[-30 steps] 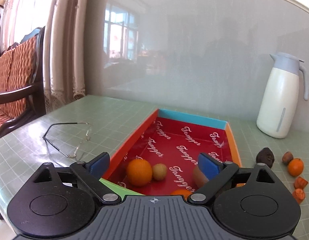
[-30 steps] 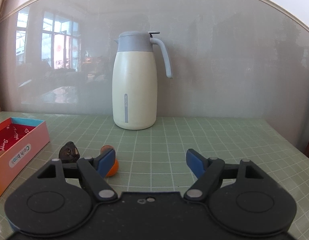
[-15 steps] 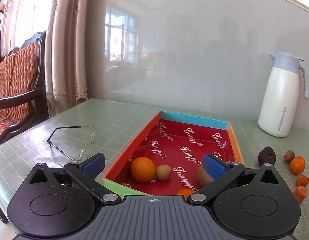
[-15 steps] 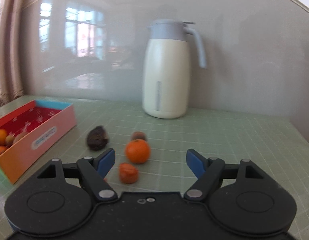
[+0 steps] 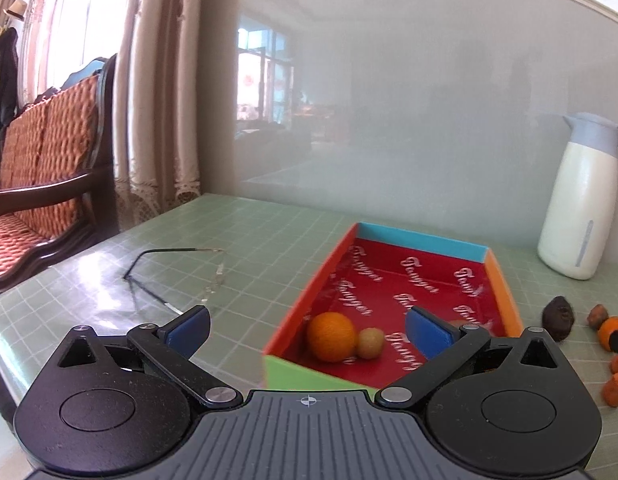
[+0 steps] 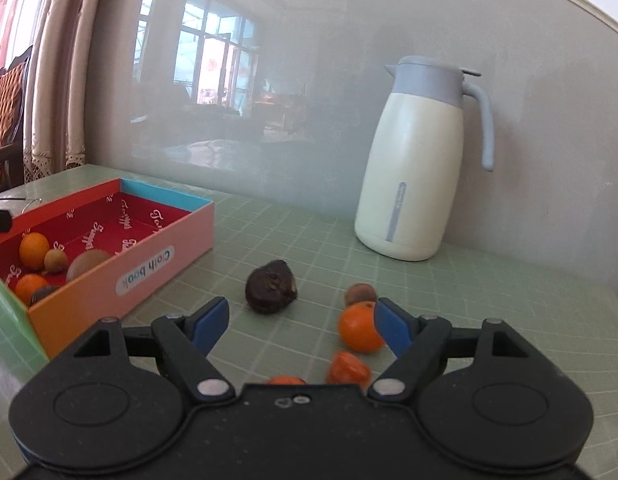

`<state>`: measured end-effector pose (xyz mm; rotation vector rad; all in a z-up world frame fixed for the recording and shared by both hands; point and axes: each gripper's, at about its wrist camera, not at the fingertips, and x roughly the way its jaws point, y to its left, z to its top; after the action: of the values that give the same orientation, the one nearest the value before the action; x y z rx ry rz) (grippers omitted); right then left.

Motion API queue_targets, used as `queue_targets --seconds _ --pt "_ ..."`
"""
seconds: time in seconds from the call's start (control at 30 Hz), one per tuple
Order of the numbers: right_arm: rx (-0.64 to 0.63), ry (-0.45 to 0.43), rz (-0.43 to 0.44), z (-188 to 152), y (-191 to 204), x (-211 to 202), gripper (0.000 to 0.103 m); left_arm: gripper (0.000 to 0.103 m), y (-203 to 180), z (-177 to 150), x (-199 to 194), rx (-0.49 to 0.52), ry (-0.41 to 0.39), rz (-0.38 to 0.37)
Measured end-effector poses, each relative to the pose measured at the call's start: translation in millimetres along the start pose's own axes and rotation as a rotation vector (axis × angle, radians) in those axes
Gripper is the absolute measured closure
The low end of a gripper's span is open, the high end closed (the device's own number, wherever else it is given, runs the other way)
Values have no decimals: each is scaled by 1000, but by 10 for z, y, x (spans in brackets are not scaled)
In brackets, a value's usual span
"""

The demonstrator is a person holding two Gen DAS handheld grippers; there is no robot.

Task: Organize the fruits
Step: 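Reach the right gripper to the dark wrinkled fruit and grasp it, then carry the dark fruit into the red box and open the right gripper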

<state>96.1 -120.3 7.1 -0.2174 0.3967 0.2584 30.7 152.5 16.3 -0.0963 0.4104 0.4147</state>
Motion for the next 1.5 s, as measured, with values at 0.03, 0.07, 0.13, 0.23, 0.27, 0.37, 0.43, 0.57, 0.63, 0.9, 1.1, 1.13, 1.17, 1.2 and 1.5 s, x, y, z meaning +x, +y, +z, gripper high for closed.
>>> queue_targets --seconds 0.03,0.07,0.13,0.23,0.27,0.37,0.43,0.57,0.63,0.9,1.1,1.13,1.17,1.2,1.5 --pt "-2 -2 -2 14 26 33 24 0 38 0 4 -3 0 10" --pt "-3 -3 -4 23 43 66 24 0 83 3 6 -8 0 21" --pt "5 -1 -2 48 65 139 24 0 190 5 10 -29 -3 45" --pt "35 20 -3 81 79 276 24 0 366 2 50 -75 2 100" --pt "48 28 -3 94 82 324 24 0 421 -4 66 -87 5 127" --pt "65 44 -12 123 130 441 24 0 576 -20 115 -115 26 177" --pt "68 51 -17 140 169 507 24 0 684 -31 131 -130 30 191" --pt "53 88 -27 169 240 686 24 0 850 -56 163 -134 37 219" --pt "46 120 -37 174 256 795 25 0 920 -67 182 -138 44 231" --pt "94 223 -39 141 162 1084 35 0 1107 -84 245 -177 76 245" --pt "110 205 -16 165 146 990 59 0 1067 -102 217 -167 77 230" --pt "107 193 -15 176 158 950 59 0 1064 -105 212 -167 77 229" --pt "102 176 -13 189 173 898 59 0 1066 -104 210 -168 77 228" --pt "97 160 -9 216 194 855 59 0 1070 -107 207 -169 77 229" --pt "61 78 44 331 374 543 59 0 1137 -115 209 -181 85 234"
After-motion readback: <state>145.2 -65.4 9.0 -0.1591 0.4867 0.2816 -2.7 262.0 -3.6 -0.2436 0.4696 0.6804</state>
